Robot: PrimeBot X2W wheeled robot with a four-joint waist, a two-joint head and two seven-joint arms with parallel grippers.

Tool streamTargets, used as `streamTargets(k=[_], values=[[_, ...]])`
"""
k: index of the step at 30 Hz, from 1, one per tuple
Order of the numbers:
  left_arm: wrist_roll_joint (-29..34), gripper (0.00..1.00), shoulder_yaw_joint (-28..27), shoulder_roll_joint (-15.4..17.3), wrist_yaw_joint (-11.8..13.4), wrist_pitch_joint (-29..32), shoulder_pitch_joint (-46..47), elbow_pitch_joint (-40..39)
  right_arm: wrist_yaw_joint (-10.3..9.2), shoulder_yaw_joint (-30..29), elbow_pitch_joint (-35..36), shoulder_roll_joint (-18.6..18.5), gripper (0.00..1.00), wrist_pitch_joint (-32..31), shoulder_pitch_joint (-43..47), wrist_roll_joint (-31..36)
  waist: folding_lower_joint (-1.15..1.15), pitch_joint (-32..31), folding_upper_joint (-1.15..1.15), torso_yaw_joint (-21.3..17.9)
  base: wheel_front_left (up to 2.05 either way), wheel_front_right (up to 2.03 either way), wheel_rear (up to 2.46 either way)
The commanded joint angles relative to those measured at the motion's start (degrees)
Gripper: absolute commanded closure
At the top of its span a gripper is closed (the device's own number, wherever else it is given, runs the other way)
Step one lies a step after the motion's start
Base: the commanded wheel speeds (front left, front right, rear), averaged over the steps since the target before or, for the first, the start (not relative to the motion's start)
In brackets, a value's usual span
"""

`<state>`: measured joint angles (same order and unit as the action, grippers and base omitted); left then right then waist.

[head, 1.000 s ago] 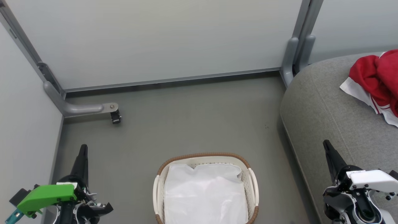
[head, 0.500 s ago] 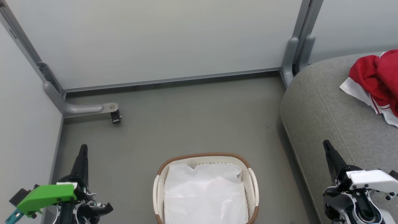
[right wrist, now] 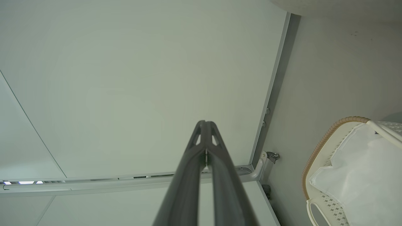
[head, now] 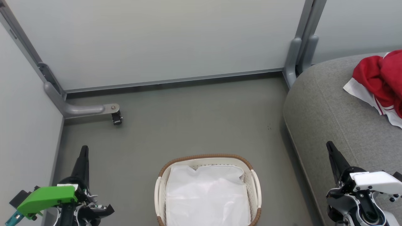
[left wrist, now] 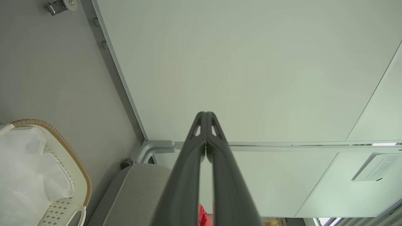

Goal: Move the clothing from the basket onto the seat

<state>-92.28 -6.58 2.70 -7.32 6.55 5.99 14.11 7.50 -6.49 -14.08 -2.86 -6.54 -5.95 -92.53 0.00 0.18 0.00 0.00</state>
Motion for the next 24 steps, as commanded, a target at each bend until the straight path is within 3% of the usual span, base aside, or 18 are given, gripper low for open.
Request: streamTargets(k=[1, 24], values=[[-0.1, 1.00, -0.1, 0.3, -0.3, 0.3, 0.6, -0.1, -0.02, -0.1, 0.2, -0.2, 1.00, -0.1, -0.4, 0.2, 0.00, 0.0, 0.00, 0.0, 0.00, 0.00, 0.00], [-0.2, 1.00, -0.1, 0.3, -0.3, 0.2, 0.6, -0.1, -0.02, -0.2, 0.2, -0.2, 1.00, -0.2, -0.4, 0.2, 0.00, 0.0, 0.00, 0.0, 0.00, 0.00, 0.00]])
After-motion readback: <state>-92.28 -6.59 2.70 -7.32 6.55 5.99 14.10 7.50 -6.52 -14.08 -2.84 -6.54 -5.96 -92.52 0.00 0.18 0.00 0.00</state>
